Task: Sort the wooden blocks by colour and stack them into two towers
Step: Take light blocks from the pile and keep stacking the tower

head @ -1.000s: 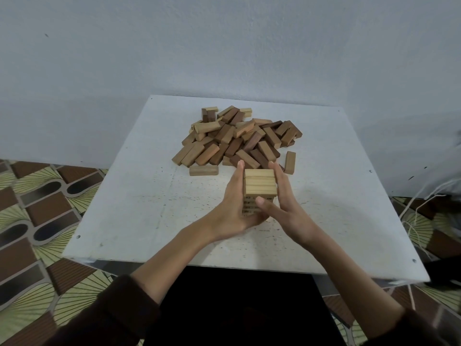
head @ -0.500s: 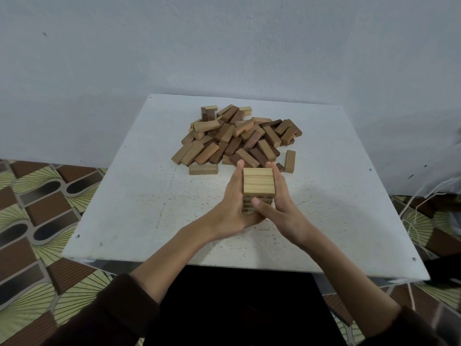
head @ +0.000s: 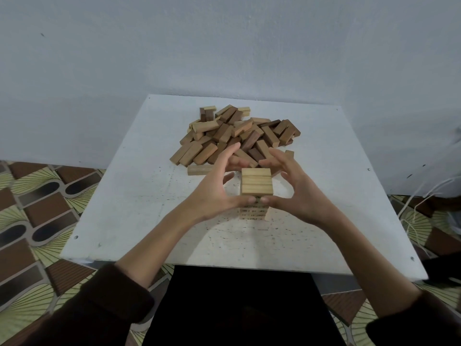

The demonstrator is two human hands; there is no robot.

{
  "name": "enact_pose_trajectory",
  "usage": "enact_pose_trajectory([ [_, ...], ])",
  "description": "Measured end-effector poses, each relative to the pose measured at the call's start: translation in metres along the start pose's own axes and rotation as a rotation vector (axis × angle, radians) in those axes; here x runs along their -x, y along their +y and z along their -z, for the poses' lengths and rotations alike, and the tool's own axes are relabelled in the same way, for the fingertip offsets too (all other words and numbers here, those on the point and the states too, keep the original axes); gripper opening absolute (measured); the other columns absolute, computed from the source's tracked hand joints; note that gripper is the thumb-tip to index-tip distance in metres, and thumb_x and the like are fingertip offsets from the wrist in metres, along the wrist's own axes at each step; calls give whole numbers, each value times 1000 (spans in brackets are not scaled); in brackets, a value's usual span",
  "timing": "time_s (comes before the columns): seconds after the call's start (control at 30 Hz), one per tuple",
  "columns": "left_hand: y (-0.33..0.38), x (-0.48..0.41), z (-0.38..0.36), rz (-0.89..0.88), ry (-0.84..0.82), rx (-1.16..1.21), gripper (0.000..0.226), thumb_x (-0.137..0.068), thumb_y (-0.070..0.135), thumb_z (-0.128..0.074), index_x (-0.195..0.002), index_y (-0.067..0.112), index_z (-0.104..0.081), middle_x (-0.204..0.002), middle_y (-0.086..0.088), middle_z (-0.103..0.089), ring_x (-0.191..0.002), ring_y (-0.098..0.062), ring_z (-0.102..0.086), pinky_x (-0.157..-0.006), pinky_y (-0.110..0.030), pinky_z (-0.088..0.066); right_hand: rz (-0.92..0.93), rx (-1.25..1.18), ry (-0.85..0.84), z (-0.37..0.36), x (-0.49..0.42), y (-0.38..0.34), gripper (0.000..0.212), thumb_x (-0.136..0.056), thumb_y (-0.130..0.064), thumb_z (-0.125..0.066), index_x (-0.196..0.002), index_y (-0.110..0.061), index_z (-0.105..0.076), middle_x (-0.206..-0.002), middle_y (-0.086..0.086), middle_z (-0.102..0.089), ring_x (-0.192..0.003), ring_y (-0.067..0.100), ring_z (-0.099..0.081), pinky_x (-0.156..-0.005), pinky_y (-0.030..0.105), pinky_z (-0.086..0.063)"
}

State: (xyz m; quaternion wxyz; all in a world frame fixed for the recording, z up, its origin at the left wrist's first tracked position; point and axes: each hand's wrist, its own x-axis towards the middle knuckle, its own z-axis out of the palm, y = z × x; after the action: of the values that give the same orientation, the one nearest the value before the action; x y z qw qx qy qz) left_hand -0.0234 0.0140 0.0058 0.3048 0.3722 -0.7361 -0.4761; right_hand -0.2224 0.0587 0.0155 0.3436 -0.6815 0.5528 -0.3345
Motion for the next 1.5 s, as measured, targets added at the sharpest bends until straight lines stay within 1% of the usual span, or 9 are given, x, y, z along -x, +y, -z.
enact_pose_trajectory([
  [0.43, -5, -5, -2, 2, 3, -19, 100, -71, 20, -81, -148, 22, -18, -113, 13, -54, -118, -6, -50, -109, -41, -38, 13, 71, 10, 0, -6, 3, 83, -74, -17, -78, -135, -38, -25, -114, -22, -50, -108, -15, -45, -87, -5, -29],
  [0.67, -6, -5, -2, 24, -6, 17, 105, -69, 23, -82, -150, 20, -14, -113, 11, -54, -118, -6, -50, -110, -41, -38, 19, 64, -2, 0, -6, 2, 81, -75, -16, -77, -135, -35, -26, -113, -20, -50, -109, -12, -45, -88, -4, -29],
  [0.83, -2, -2, -5, 32, -17, 40, 112, -63, 35, -81, -150, 23, -12, -126, 12, -48, -125, 4, -42, -113, -32, -32, 15, 50, -9, 0, -4, 0, 89, -72, -21, -80, -140, -32, -24, -120, -15, -50, -114, -7, -45, -92, -1, -29],
  [0.97, 2, 4, -7, 48, -48, 93, 119, -57, 72, -72, -149, 29, -8, -154, 11, -23, -138, 8, -20, -114, -23, -22, -32, -27, 0, -2, -1, -3, 95, -67, -43, -74, -145, -28, -22, -137, -14, -40, -123, -9, -37, -91, -5, -25],
  [1.07, 8, 11, -15, 88, -38, 249, 104, -63, 88, -46, -146, 37, -7, -157, 17, -11, -132, 20, -18, -104, -6, -23, -96, -218, 65, -11, 5, -8, 85, -79, -63, -59, -147, -27, -22, -146, -16, -32, -126, -10, -33, -94, 5, -31],
  [1.2, 5, 15, -31, 144, -11, 378, 115, -61, 94, -33, -151, 32, 1, -156, 24, 0, -134, 19, -12, -113, -15, -16, -157, -379, 171, -36, 12, -9, 79, -85, -66, -30, -150, -24, -17, -155, -14, -19, -136, -7, -20, -111, 16, -24],
  [1.3, 2, 15, -37, 153, -12, 430, 121, -58, 96, -34, -152, 30, 4, -145, 32, -11, -117, 32, -26, -94, 1, -31, -173, -451, 193, -48, 13, -6, 90, -78, -78, -23, -151, -26, -13, -157, -12, -14, -142, -1, -14, -118, 32, -16],
  [1.43, -1, 13, -41, 154, -13, 477, 124, -54, 97, -35, -152, 32, 4, -138, 32, -22, -110, 31, -35, -84, 2, -36, -172, -526, 170, -52, 12, -3, 76, -88, -64, -14, -151, -22, -12, -155, -6, -22, -138, 0, -26, -98, 5, -33],
  [1.5, -3, 12, -41, 157, -18, 496, 125, -53, 97, -35, -152, 32, 5, -131, 36, -27, -109, 30, -38, -83, 1, -37, -155, -538, 159, -53, 13, -4, 76, -88, -63, -14, -151, -21, -11, -155, -4, -22, -137, 1, -27, -96, 3, -34],
])
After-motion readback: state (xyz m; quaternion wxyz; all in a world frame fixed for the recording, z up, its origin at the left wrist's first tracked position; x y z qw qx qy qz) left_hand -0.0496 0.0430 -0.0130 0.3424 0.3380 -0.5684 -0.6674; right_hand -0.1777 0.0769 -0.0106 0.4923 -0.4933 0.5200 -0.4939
